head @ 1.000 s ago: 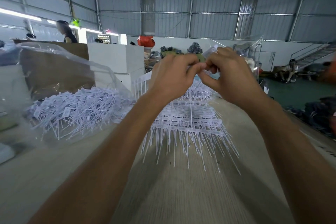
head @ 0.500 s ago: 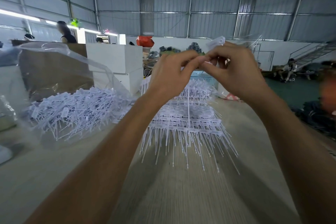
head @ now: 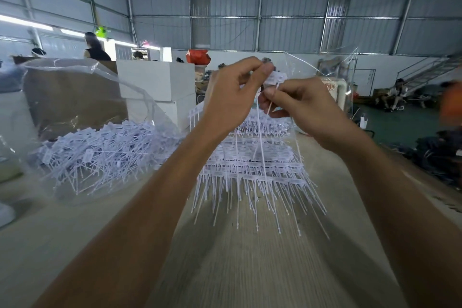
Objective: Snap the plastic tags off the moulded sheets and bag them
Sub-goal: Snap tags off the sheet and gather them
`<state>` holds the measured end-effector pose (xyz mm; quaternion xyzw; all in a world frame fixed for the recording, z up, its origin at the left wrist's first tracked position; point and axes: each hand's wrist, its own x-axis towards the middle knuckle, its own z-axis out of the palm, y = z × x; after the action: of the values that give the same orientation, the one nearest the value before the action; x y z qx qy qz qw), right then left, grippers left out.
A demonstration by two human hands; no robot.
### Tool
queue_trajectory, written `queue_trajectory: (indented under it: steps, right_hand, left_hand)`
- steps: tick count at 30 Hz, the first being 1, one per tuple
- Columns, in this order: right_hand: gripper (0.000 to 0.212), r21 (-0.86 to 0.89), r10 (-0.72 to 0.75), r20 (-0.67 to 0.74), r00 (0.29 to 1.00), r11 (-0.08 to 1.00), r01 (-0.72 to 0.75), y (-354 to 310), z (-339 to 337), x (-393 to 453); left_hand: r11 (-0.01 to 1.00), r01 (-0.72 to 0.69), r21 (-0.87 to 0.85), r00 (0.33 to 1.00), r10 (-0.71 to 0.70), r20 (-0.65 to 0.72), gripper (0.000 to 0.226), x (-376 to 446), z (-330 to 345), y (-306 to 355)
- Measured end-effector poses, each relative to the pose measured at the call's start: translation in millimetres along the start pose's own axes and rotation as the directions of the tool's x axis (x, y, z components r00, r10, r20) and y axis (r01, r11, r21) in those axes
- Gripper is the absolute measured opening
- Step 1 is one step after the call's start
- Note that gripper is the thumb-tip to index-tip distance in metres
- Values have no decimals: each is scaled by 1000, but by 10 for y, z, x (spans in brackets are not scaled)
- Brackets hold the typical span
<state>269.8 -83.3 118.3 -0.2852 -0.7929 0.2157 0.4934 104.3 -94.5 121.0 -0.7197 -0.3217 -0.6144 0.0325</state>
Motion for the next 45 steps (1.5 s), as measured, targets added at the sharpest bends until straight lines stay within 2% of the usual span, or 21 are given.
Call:
queue_trajectory:
  steps: [2, 5, 9, 12, 15, 18, 21, 24, 27, 29, 30, 32, 35, 41, 45]
  right_hand:
    - [26, 109, 40, -38, 998, 993, -36, 9, 9, 3]
    - [26, 174, 61, -164, 985, 984, -32, 4, -32, 17]
    - [28, 65, 32, -237, 971, 998, -17, -2, -19, 40]
    - [32, 6, 7, -197, 980, 1000, -6, -64, 57, 39]
    - [34, -37, -81, -146, 986, 996, 76, -131, 119, 13]
    - [24, -231, -174, -110, 979, 962, 145, -135, 123, -14]
    - [12, -370, -204, -122, 971, 917, 147, -99, 105, -9]
    - [19, -450, -207, -101, 973, 882, 141, -114, 104, -9]
    - [16, -405, -205, -137, 969, 904, 134, -132, 71, -3]
    - [15, -274, -139, -204, 969, 958, 80, -114, 29, 15]
    - [13, -192, -102, -239, 966, 980, 56, -100, 4, 26]
    - [8, -42, -42, -290, 956, 999, 31, -92, -30, 27]
    - [5, 108, -11, -300, 954, 993, 45, -104, -44, 7]
    - [5, 121, -39, -215, 976, 990, 66, -221, -171, -27]
    - [4, 1, -132, -185, 974, 991, 134, -275, -183, -35]
  left_hand:
    - [994, 2, 111, 1000, 2, -29, 25, -28, 14, 0]
    - [995, 19, 97, 999, -14, -53, 34, -36, 42, -5]
    - [997, 21, 76, 1000, -22, 15, 37, -48, 75, -22]
    - [998, 58, -2, 996, -58, 71, 44, -53, 102, -27]
    - [997, 78, -21, 990, -75, 118, 55, -69, 111, -47]
    - [995, 91, -47, 986, -83, 143, 64, -67, 108, -66]
    - [994, 90, -56, 986, -81, 144, 57, -63, 106, -62]
    - [993, 105, -62, 982, -93, 161, 43, -75, 92, -61]
    - [988, 73, 135, 985, -93, 144, 37, -29, 23, -102]
    - [956, 67, 285, 983, -112, 144, 32, -2, -41, -150]
    - [951, 76, 301, 978, -131, 164, 32, -3, -63, -159]
    - [968, 113, 223, 965, -161, 208, 35, -13, -70, -143]
    - [987, 135, 90, 976, -148, 162, 37, 20, -34, -67]
    - [994, 101, 40, 993, -103, 60, 37, 93, -49, 135]
    - [992, 125, 22, 990, -126, 57, 41, 106, -78, 208]
